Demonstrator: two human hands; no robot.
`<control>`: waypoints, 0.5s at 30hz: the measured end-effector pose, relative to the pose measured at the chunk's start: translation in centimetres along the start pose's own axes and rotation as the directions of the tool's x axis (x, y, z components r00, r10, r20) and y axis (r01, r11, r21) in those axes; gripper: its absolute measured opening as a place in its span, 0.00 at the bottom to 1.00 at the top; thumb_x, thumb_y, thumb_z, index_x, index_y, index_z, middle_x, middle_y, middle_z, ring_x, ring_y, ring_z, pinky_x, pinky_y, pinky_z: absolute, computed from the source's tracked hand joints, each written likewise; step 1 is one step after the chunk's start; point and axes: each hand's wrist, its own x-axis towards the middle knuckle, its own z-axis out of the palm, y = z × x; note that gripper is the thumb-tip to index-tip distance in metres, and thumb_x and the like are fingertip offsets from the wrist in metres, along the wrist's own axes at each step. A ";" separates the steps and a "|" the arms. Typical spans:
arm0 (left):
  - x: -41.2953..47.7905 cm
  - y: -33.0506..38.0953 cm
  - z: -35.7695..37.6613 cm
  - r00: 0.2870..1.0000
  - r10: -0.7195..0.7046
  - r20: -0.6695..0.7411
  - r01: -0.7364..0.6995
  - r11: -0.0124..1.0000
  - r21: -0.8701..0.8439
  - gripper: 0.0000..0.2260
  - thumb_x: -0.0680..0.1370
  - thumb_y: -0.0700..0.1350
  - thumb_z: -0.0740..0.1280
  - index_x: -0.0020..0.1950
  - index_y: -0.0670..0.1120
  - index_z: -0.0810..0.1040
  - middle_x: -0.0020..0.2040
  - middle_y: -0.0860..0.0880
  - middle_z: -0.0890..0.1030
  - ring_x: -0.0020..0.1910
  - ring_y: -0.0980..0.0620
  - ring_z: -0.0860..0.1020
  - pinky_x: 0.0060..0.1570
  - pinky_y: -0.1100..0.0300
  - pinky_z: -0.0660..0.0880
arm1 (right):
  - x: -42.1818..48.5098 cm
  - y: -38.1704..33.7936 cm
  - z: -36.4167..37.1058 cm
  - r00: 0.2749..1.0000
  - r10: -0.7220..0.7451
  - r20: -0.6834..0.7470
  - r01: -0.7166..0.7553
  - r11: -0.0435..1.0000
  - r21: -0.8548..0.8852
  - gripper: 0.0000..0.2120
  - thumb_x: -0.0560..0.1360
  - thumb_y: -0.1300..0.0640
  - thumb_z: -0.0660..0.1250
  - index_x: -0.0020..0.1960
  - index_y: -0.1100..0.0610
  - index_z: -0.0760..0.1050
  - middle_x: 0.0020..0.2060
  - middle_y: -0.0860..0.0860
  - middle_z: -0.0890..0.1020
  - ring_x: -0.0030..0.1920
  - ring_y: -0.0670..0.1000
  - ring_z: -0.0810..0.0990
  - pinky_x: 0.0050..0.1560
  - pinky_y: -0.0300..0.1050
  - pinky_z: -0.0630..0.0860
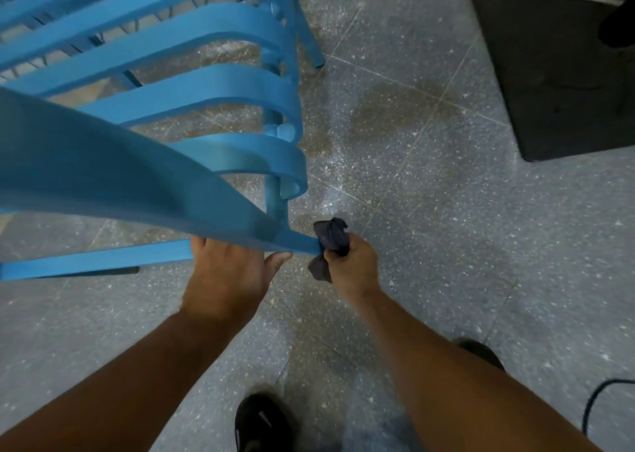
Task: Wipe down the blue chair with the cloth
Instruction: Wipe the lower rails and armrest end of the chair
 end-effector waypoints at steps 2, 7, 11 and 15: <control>-0.5 0.3 -0.9 1.000 -0.022 0.012 0.023 0.995 -0.099 0.28 0.78 0.63 0.55 0.65 0.44 0.76 0.59 0.42 0.77 0.61 0.39 0.72 0.63 0.39 0.66 | -0.3 -0.7 -0.1 1.000 0.020 0.007 -0.020 1.000 -0.025 0.05 0.75 0.66 0.67 0.50 0.61 0.79 0.41 0.53 0.80 0.41 0.50 0.79 0.40 0.39 0.74; -6.0 1.0 -4.4 0.978 -0.066 -0.197 -0.003 0.944 -0.329 0.26 0.79 0.60 0.60 0.69 0.43 0.66 0.64 0.40 0.75 0.64 0.48 0.65 0.64 0.54 0.64 | -2.0 -2.8 -1.1 0.997 0.009 0.073 -0.009 1.000 0.006 0.06 0.74 0.65 0.69 0.50 0.59 0.79 0.41 0.53 0.81 0.42 0.50 0.81 0.38 0.33 0.73; -7.3 1.0 -8.7 0.877 -0.091 -0.472 -0.115 0.914 -0.390 0.28 0.77 0.56 0.62 0.68 0.37 0.68 0.62 0.38 0.74 0.64 0.46 0.68 0.66 0.66 0.58 | -4.1 -4.1 -1.2 0.996 -0.018 0.086 0.014 0.999 0.042 0.06 0.75 0.68 0.67 0.46 0.58 0.77 0.33 0.47 0.79 0.29 0.37 0.78 0.28 0.25 0.69; -6.8 4.0 -12.6 0.855 -0.375 -0.358 -0.067 0.605 -0.794 0.13 0.76 0.59 0.66 0.56 0.56 0.70 0.52 0.59 0.78 0.53 0.59 0.77 0.51 0.69 0.72 | -6.5 -5.4 -0.8 0.998 -0.062 0.032 0.059 0.995 0.086 0.04 0.75 0.65 0.67 0.47 0.59 0.79 0.33 0.48 0.81 0.29 0.38 0.79 0.26 0.26 0.69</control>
